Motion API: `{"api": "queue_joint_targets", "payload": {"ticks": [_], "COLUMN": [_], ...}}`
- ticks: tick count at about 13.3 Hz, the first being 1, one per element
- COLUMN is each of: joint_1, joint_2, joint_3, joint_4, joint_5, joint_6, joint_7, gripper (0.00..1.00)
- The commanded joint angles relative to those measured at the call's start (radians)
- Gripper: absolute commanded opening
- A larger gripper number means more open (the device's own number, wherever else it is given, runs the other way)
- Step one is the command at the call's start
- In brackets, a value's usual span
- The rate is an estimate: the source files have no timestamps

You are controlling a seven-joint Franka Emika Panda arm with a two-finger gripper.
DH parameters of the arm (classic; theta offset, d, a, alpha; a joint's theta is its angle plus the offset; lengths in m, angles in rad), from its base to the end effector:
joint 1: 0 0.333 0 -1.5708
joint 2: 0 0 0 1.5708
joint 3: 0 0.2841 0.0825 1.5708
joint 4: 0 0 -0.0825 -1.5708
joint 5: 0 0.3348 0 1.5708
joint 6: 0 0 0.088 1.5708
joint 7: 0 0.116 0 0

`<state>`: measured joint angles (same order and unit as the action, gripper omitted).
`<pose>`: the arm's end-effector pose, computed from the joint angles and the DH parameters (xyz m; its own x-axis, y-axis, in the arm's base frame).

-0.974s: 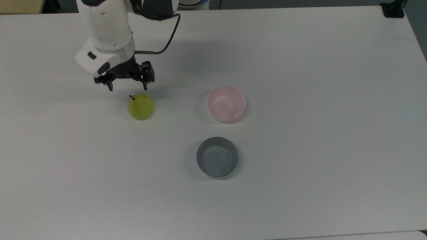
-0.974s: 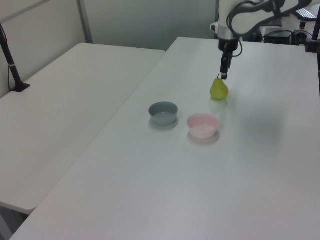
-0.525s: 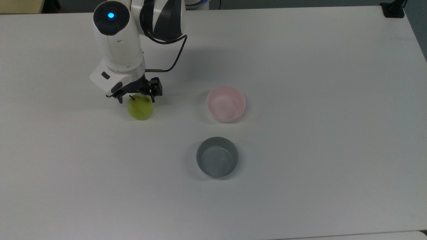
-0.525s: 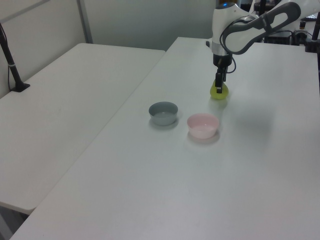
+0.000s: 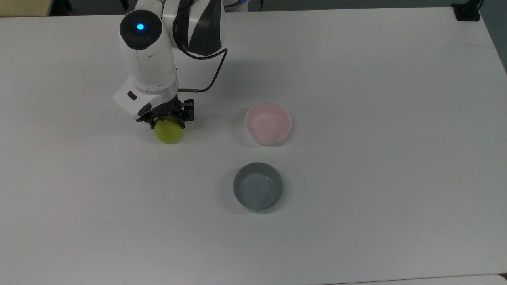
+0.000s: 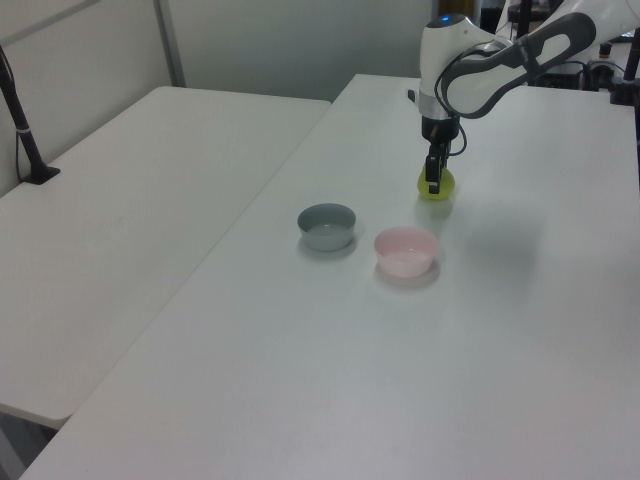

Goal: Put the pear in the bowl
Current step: 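Close the gripper around the pear, then lift the pear and carry it over the pink bowl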

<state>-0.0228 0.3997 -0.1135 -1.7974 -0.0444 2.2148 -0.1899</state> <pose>0.5911 -0.0781 0.3203 0.9960 0.0892 0.0029 0.0887 -0.9927 0.0820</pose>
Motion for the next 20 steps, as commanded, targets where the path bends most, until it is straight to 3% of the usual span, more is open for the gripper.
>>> {"api": "queue_joint_targets", "payload": {"ticks": [1,3,5,7,14,20], "joint_1": [0.011,0.012,0.012,0.012,0.017,0.268], "joint_2": [-0.025,-0.050,-0.059,-0.079,-0.147,-0.136], "joint_3": [-0.008,-0.008,-0.008,-0.008,0.000,0.002], "joint_4": [-0.007,0.006,0.091,0.157,0.253,0.225], "joint_5": [-0.012,-0.012,-0.012,-0.012,0.000,-0.012], "joint_6": [0.008,-0.001,-0.128,-0.239,-0.409,-0.403], "joint_7": [0.036,0.096,0.145,0.145,0.149,0.367], "gripper": [0.41,0.40,0.40,0.40,0.40,0.41]}}
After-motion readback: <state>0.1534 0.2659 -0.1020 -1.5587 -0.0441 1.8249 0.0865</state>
